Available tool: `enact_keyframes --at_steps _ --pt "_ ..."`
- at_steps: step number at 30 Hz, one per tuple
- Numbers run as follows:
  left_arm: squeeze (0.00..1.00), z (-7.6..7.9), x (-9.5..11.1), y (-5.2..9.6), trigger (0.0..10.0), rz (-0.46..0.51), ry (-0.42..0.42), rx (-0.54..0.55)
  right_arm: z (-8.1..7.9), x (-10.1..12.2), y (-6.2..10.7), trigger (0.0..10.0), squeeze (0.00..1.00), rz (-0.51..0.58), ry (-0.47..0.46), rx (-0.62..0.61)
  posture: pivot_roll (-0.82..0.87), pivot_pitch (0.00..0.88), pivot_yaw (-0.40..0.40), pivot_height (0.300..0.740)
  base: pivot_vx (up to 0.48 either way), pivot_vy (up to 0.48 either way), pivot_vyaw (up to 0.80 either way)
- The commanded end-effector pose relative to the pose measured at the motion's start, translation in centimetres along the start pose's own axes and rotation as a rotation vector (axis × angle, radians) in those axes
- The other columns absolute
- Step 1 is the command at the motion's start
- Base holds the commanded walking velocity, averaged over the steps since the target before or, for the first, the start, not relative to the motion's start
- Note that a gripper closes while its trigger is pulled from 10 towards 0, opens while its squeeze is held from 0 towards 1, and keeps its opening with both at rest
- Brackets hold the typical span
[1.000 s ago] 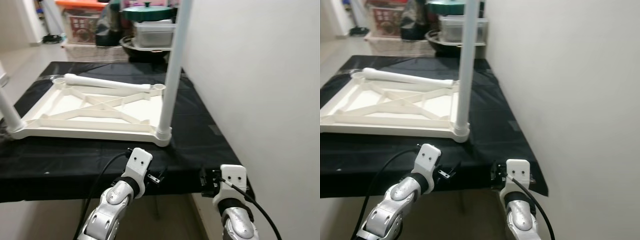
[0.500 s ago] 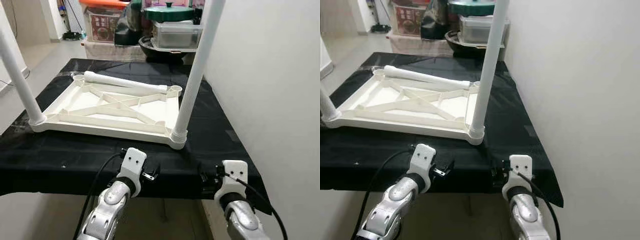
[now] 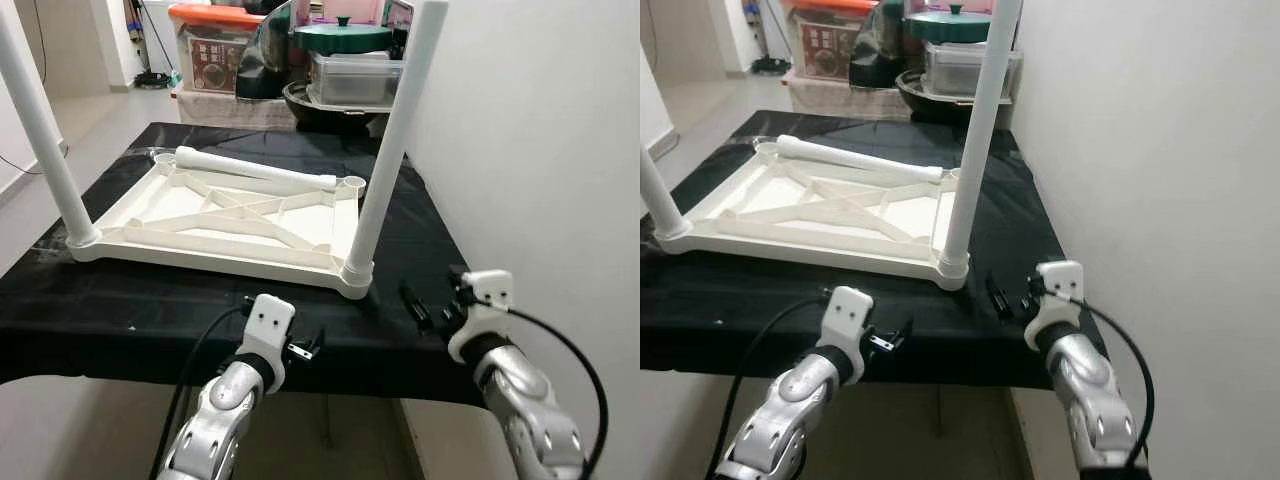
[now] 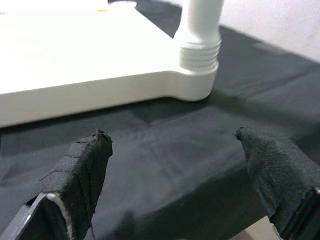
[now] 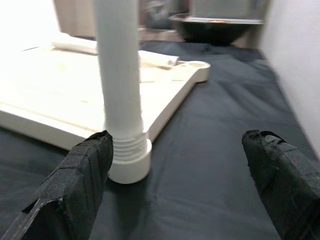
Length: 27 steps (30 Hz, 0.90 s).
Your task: Building children table
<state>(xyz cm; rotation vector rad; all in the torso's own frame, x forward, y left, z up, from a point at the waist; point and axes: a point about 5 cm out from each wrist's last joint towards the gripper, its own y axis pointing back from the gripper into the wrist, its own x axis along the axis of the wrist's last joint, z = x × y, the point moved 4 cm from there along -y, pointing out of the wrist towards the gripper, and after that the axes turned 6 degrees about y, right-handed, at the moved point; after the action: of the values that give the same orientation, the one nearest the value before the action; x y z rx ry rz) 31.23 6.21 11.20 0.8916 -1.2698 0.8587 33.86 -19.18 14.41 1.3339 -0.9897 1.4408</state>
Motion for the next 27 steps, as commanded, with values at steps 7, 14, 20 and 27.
enact_keyframes --at_steps 7,14,20,27 --pt "0.00 1.4 1.0 1.4 10.0 0.042 -0.016 -0.080 -0.8 0.7 -1.6 10.0 0.00 -0.012 -0.022 0.248 0.16 0.000 -0.106 0.740 0.000 0.000 0.00" --pt "0.00 1.5 1.3 2.1 10.0 0.041 -0.015 -0.086 -0.3 2.0 -3.0 10.0 0.00 0.014 -0.007 0.279 0.17 0.021 -0.110 0.740 0.000 0.000 0.00" --pt "0.00 1.8 1.8 3.1 10.0 0.039 -0.018 -0.100 0.2 3.3 -4.4 10.0 0.00 0.038 0.006 0.281 0.18 0.061 -0.111 0.740 0.000 0.000 0.00" --pt "0.00 2.1 2.0 3.7 10.0 0.035 -0.019 -0.110 0.5 3.5 -4.9 10.0 0.00 0.038 0.005 0.261 0.18 0.074 -0.113 0.740 0.000 0.000 0.00"
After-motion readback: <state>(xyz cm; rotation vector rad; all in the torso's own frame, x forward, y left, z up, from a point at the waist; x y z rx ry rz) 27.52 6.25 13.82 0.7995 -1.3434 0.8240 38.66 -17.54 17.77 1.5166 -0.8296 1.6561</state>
